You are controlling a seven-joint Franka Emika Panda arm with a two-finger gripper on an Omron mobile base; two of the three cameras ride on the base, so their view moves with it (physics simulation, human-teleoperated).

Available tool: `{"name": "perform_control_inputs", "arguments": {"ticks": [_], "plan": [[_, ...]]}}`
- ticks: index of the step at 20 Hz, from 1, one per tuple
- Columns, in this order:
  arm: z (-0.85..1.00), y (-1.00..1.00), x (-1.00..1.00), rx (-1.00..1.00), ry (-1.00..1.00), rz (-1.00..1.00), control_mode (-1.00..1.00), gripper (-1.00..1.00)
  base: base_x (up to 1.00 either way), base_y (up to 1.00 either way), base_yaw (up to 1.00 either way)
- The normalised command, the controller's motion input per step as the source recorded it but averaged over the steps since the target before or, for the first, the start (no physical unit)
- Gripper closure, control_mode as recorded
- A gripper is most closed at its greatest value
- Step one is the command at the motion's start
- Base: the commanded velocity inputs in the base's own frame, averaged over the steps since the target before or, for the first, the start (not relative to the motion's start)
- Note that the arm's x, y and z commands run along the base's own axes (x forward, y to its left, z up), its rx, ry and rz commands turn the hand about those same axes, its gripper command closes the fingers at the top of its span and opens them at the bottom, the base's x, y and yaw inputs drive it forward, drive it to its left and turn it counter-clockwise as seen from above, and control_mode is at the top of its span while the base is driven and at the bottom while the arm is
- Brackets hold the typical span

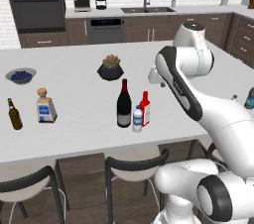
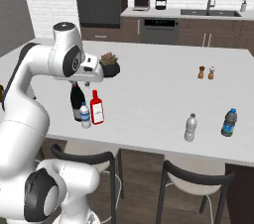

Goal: Move the plastic bottles in the middle to the plastics group, and the glass bottles in the middle to the glass group.

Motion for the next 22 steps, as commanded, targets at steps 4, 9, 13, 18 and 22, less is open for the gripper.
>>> {"name": "perform_control_inputs", "arguments": {"ticks": [4, 9, 13, 18, 22], "plan": [[-0.02, 0.05, -0.05, 0.0, 0.0, 0.01, -1.0, -1.0, 0.0, 0.0, 0.0], [-0.6, 0.64, -0.03, 0.0, -0.04, 0.0, -1.0, -1.0, 0.0, 0.0, 0.0], [-0.47, 0.53, 0.0, 0.0, -0.06, 0.0, -1.0, -1.0, 0.0, 0.0, 0.0], [-0.41, 0.26, 0.11, 0.0, -0.07, -0.01, -1.0, -1.0, 0.0, 0.0, 0.0], [-0.24, -0.04, 0.36, 0.03, -0.01, -0.03, -1.0, -1.0, 0.0, 0.0, 0.0]]}}
